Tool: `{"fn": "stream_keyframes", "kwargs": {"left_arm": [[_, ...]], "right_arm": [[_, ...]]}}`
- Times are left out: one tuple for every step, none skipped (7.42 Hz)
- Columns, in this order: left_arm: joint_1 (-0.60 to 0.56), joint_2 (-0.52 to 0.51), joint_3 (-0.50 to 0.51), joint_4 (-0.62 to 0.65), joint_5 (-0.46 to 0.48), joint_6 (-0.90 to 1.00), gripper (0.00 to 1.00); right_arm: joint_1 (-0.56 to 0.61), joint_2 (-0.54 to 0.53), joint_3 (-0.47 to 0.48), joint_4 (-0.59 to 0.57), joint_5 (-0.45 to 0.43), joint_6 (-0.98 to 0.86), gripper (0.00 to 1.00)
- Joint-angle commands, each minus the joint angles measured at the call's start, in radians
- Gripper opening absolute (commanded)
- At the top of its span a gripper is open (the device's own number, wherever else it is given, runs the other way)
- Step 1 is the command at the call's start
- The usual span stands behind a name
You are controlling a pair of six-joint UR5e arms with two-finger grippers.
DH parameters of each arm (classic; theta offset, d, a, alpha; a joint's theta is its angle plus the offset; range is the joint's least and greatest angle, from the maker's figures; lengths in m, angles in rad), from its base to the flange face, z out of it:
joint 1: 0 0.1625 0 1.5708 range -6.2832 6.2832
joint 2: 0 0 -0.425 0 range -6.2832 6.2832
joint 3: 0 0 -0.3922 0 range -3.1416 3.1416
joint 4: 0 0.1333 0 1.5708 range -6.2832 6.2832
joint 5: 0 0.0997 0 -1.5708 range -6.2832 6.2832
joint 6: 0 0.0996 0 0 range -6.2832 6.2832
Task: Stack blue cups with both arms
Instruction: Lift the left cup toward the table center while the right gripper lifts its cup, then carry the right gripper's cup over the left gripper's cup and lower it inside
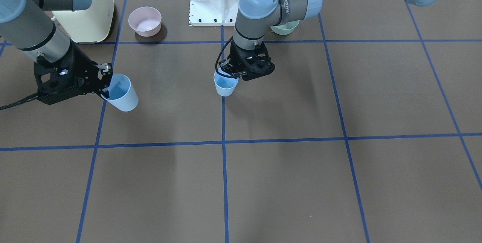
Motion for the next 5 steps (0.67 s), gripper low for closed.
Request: {"fn": "stream_keyframes", "kwargs": {"left_arm": [[0.005,-0.004,0.053,-0.051,0.0,0.004,0.06],[0.005,-0.008,0.067,-0.066,-0.001,0.009,0.11],[0.005,-0.008,0.061,-0.069,-0.001,0.015,0.36],[0.005,-0.005,0.044,-0.068,0.0,0.036,0.9],[0.003,-0.001,0.016,-0.065,-0.003,0.038,0.99]], "right_arm": [[-0.101,0.042,0.029,0.002,-0.064,0.141,0.0],[-0.153,0.069,0.029,0.002,-0.11,0.168,0.0],[-0.159,0.074,0.038,0.002,-0.106,0.183,0.0],[-0.169,0.074,0.047,0.002,-0.109,0.188,0.0],[-0.186,0.076,0.05,0.003,-0.115,0.217,0.0]]}}
